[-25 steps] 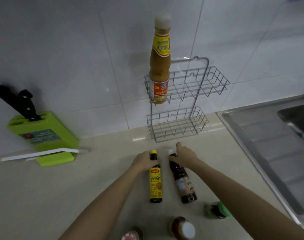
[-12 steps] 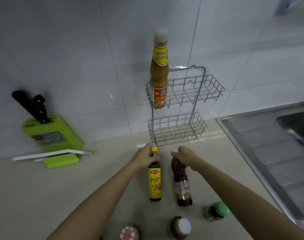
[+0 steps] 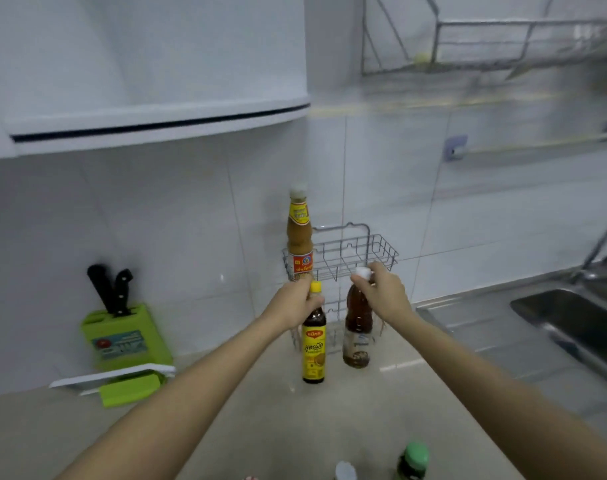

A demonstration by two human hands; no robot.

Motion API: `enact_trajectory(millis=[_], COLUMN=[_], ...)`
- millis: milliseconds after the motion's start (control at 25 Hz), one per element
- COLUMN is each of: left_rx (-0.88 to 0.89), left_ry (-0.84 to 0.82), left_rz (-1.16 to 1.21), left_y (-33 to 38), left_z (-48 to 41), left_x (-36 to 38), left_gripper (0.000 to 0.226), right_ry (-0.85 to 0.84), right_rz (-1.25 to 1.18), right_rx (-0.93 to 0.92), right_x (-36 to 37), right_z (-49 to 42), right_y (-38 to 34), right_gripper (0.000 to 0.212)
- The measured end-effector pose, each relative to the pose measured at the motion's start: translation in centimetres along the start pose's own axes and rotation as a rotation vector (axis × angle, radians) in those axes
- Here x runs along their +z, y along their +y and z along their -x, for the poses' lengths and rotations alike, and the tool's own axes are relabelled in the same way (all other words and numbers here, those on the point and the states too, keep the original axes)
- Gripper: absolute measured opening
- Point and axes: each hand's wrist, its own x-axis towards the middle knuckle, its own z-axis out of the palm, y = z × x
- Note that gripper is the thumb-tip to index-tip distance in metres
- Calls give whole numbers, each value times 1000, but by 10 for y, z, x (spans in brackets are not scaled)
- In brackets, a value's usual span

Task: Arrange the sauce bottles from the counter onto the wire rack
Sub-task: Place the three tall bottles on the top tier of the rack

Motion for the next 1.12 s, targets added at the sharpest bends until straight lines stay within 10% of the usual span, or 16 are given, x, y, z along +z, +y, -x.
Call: enact_trajectory(millis=[600,1120], left_rx=[10,41], left_ry=[454,408], left_rz=[-23,-197], left_y=[97,85], left_z=[-63,-97], left_x=[-93,-61], left_gripper=[19,16], right_ry=[384,88], right_rz=[-305,-327], right_rx=[-171,-215], right_x=[-102,-32], right_z=[-98,-137], right_y=[-107,-59], right_gripper=[29,26])
